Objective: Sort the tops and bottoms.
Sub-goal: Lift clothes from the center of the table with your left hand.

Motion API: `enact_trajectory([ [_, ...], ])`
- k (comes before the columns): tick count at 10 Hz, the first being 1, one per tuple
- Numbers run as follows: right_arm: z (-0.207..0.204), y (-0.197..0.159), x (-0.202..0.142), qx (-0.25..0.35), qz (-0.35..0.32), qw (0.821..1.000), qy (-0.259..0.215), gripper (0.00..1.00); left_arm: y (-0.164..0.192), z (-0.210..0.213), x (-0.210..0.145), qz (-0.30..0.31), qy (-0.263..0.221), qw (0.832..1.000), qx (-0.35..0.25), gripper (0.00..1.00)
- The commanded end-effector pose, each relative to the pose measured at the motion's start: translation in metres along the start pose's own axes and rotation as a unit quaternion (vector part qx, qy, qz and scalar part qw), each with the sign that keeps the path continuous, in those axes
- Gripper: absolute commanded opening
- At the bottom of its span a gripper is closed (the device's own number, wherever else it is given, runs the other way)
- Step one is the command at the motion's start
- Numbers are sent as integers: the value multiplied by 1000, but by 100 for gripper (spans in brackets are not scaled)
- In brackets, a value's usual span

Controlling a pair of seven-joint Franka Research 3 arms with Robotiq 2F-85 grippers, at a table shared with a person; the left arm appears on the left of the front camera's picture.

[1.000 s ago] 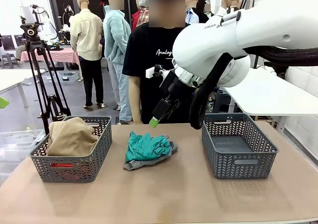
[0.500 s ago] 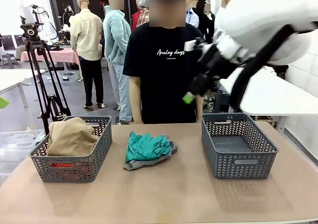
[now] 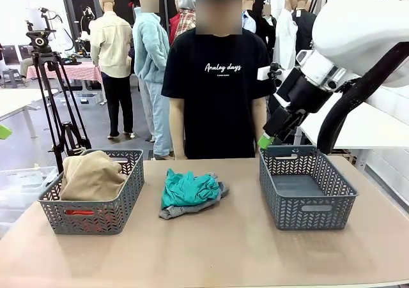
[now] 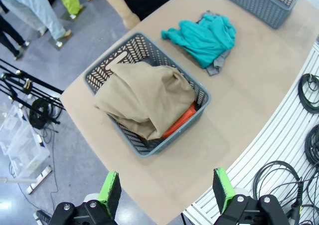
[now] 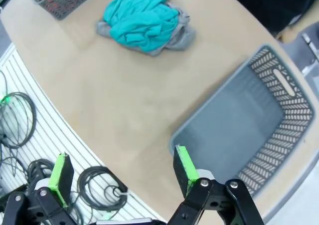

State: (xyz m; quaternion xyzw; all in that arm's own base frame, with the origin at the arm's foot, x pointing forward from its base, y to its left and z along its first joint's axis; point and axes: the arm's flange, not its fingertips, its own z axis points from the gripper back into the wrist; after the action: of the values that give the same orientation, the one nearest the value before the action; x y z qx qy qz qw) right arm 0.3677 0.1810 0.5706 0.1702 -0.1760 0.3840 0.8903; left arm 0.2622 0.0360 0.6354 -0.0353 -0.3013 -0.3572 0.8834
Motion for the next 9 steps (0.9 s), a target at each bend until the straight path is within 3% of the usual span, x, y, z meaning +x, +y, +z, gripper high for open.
enact_trajectory([
  [1,7,2,1,-3,5,1000,-6,100,-5,-13,10,-10,22,1000,7,96],
  [6,7,2,1,-3,5,1000,-6,100,-108,-128,119,-157,51,986,-31,96],
  [9,7,2,1,-3,5,1000,-6,100,-144,-174,151,-174,45,983,-21,96],
])
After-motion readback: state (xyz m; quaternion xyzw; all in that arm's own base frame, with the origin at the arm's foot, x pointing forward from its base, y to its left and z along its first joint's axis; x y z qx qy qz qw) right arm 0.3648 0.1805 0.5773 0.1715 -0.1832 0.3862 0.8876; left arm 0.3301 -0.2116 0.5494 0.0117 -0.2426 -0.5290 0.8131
